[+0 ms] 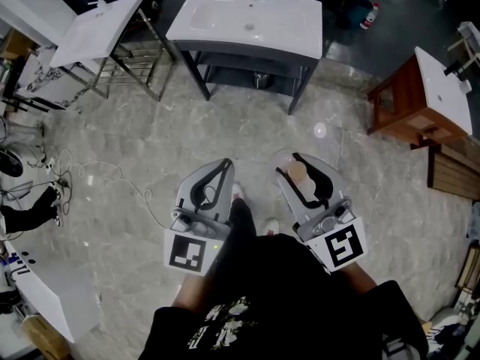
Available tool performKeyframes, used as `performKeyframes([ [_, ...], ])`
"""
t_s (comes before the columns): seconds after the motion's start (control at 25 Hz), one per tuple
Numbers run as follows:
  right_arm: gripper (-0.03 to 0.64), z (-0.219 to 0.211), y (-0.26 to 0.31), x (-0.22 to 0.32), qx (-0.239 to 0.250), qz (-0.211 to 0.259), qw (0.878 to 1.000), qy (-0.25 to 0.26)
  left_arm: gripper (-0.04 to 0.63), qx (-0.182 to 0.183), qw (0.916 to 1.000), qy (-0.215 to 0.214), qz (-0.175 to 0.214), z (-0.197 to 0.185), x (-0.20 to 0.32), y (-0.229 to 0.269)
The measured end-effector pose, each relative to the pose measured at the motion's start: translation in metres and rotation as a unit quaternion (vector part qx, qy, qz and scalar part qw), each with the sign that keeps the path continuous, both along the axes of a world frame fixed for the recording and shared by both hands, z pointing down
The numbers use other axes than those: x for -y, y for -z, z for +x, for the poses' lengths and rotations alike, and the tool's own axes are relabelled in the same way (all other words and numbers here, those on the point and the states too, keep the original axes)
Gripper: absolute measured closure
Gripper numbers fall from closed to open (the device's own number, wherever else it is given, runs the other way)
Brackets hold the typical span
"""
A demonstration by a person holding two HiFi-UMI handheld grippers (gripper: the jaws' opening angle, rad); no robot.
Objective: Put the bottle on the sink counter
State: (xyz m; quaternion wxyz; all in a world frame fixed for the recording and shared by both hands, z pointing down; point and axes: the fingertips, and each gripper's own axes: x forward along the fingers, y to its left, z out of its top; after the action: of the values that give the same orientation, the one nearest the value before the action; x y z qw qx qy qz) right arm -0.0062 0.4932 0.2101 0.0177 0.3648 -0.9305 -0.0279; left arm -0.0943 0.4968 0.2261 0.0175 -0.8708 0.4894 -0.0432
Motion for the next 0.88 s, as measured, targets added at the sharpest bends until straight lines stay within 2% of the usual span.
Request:
performKeyframes([
  [0.2, 0.483, -0.025, 0.012, 0.034, 0.0, -0.003, 1.0, -0.009, 0.578, -0.001, 0.9997, -0.02, 0.016, -0.021, 0.041, 0.015],
  [0.52, 0.483, -0.066, 0.023, 0.073, 0.005, 0.013, 1.0, -0.027, 0.578, 0.0, 0.9991, -0.04, 0.014, -0.062, 0.08, 0.021],
  [0.64, 0.483, -0.081, 0.025, 0.085, 0.01, 0.03, 0.999, -0.033, 0.578, 0.004, 0.9993, -0.036, 0.01, -0.086, 0.088, 0.02],
  [0.88, 0.483, -0.12, 0.012, 0.104, 0.008, 0.019, 0.999, -0.031, 0.578, -0.001, 0.9994, -0.033, 0.015, -0.128, 0.106, 0.012],
])
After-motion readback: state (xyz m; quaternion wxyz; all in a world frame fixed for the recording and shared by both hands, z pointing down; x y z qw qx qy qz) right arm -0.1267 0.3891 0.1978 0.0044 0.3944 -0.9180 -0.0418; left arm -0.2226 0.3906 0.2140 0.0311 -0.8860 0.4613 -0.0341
